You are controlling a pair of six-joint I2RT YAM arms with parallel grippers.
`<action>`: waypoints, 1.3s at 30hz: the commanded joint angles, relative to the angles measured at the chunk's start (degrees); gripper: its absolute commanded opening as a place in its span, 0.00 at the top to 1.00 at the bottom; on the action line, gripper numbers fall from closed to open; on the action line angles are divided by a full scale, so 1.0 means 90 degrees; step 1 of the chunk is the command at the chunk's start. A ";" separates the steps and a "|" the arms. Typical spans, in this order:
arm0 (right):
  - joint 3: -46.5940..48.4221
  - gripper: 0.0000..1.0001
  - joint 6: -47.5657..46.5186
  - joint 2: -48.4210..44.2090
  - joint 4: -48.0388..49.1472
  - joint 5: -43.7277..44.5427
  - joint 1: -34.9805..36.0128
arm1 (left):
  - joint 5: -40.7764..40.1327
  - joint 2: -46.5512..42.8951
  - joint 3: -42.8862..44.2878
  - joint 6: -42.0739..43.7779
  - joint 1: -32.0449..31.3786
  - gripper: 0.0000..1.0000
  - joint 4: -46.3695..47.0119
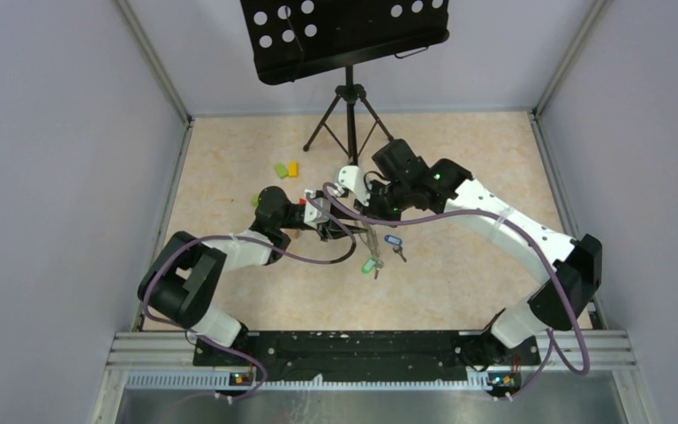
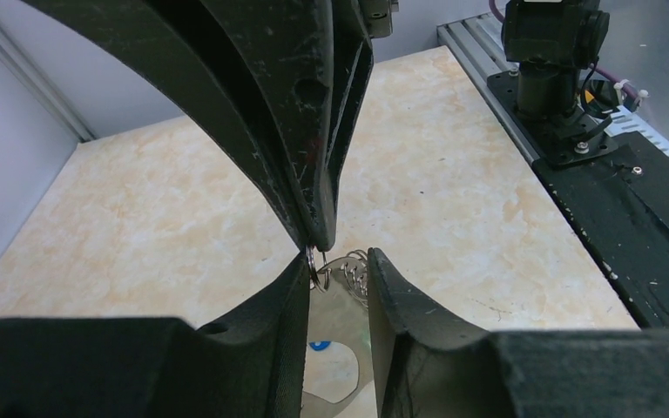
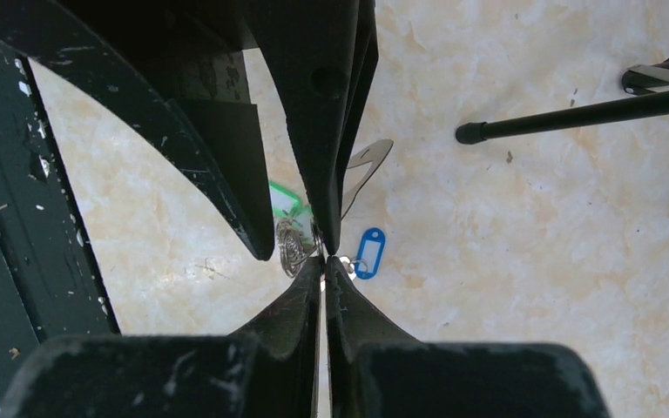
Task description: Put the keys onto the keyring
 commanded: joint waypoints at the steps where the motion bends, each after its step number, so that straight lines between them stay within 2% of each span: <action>1: -0.0087 1.00 0.0078 -0.0375 0.0351 -0.0112 0.0077 | 0.0283 0.0167 -0.0193 -0.0562 0.0100 0.68 0.1485; 8: -0.0099 1.00 0.0082 -0.0411 0.0359 -0.0112 0.0071 | 0.0240 0.0210 -0.0088 -0.0743 0.0101 0.79 0.1299; 20: -0.0051 1.00 0.0123 -0.0382 0.0389 -0.0199 0.0066 | 0.0155 0.0244 0.0081 -0.0770 0.0077 0.83 0.1031; 23: -0.0054 1.00 0.0130 -0.0373 0.0403 -0.0229 0.0067 | 0.0150 0.0267 0.0129 -0.0819 0.0071 0.89 0.1031; 26: -0.0087 1.00 0.0150 -0.0375 0.0438 -0.0230 0.0068 | 0.0131 0.0277 0.0150 -0.0883 0.0073 1.00 0.1057; 32: -0.0346 1.00 0.0254 -0.0504 0.0685 -0.0303 -0.0051 | 0.0085 0.0185 0.0083 -0.1080 0.0098 1.00 0.1067; 39: -0.1281 0.71 0.0357 -0.1255 0.1769 -0.1408 -0.0782 | 0.0105 0.0185 -0.0134 -0.2657 0.0224 1.00 0.2447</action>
